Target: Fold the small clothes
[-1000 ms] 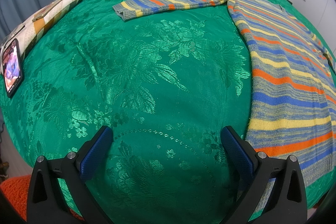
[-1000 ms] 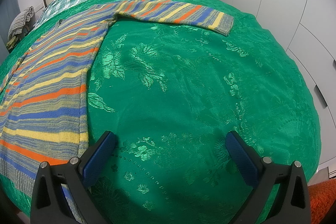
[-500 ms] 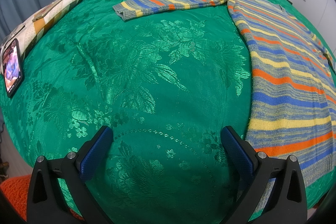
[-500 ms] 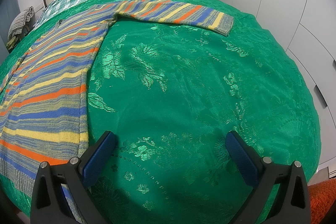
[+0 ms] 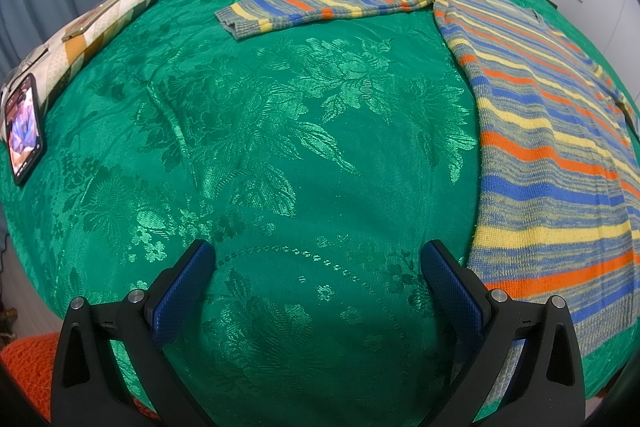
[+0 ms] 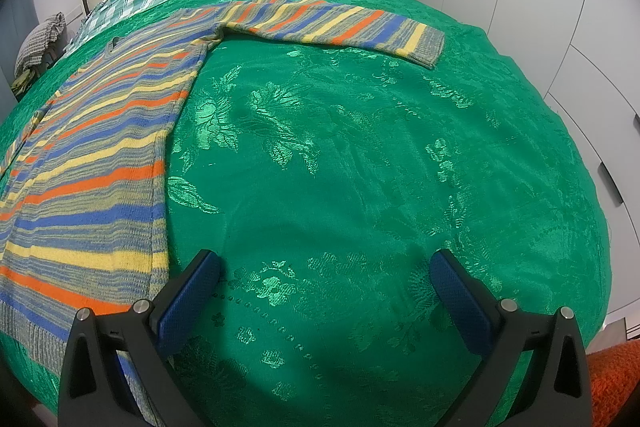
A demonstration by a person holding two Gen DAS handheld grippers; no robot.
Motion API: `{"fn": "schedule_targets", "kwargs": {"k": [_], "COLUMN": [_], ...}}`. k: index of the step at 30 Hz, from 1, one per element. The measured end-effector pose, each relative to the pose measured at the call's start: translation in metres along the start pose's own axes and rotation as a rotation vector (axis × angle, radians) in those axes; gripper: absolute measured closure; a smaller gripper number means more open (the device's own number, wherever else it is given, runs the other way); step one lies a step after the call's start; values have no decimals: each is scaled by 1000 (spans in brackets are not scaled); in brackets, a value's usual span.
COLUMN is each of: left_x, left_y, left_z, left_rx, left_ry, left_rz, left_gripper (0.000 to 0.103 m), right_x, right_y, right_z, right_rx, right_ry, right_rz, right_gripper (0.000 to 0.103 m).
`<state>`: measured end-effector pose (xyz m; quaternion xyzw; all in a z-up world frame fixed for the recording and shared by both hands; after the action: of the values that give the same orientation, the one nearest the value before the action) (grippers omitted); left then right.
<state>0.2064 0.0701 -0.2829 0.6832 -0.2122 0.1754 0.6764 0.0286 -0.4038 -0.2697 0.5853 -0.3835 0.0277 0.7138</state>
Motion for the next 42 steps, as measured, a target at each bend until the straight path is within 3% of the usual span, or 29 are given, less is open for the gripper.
{"fn": "schedule_targets", "kwargs": {"k": [36,42], "left_x": [2,7], "left_y": [1,7], "left_z": [-4,-4], "left_rx": [2,-33], "left_ry": [-2,19], "left_rz": [1,-20], "left_gripper": [0,0], "right_x": [1,0], "right_y": [2,2], "right_z": [-1,-1], "right_rx": [-4,-3], "right_ry": [1,1], "right_rz": [8,8], "right_gripper": [0,0]}}
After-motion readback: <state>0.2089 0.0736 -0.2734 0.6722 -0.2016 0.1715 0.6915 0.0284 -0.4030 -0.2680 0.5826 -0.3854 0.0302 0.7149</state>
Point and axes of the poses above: each gripper's, at about its wrist camera, not at the fingertips, and y roughly against the way its jaws point, z to its right, x to its top, the point moved 10 cm from there along -y, roughly the way its jaws point, and after that the axes turned 2 degrees about z, right-handed, at the moved point
